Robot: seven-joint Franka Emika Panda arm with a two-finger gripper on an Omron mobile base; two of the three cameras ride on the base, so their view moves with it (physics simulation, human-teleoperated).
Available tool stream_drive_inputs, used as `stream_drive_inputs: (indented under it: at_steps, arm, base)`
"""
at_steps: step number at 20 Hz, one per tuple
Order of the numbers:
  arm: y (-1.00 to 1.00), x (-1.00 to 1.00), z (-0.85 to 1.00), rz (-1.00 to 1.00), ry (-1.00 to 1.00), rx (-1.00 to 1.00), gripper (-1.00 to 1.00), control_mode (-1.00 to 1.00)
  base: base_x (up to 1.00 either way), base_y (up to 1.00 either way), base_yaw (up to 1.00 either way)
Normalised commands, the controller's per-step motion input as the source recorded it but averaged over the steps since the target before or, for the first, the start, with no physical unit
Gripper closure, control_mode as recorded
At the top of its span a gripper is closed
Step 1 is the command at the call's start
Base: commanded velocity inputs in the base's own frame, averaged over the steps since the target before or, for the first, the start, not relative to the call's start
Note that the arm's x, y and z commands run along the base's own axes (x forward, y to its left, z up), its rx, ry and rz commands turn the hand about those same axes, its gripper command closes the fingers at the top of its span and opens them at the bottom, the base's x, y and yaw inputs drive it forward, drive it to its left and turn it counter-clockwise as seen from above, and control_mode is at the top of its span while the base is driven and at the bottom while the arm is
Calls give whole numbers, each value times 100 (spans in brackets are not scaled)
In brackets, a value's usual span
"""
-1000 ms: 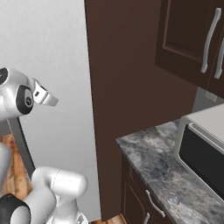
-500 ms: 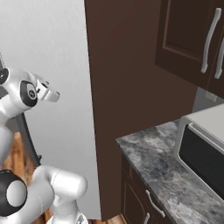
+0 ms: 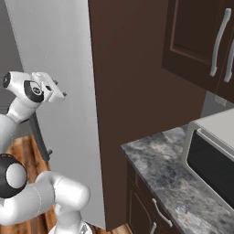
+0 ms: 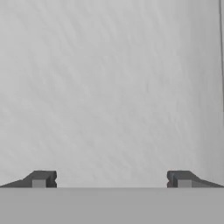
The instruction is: Place the chicken drumstick on the counter behind the older chicken drumstick on the same shelf of the fridge to maintain FIFO order. Close the fridge door when finished.
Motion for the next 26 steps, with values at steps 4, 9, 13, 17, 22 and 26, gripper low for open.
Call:
stream_drive_inputs:
  at_steps: [4, 9, 13, 17, 22, 26]
  arm:
    - [-24, 54, -6, -16, -7, 0, -100, -100]
    - [-39, 48, -9, -15, -6, 0, -100, -100]
    - [-53, 43, -5, -14, -6, 0, -100, -100]
    - [-67, 28, -3, -12, -5, 0, -100, -100]
    - [-82, 25, -5, -9, -3, 1, -100, -100]
    - [-78, 16, -3, -11, 0, 3, -100, -100]
  base:
    - [0, 0, 0]
    - [0, 0, 0]
    - [0, 0, 0]
    - [0, 0, 0]
    - [0, 0, 0]
    - [0, 0, 0]
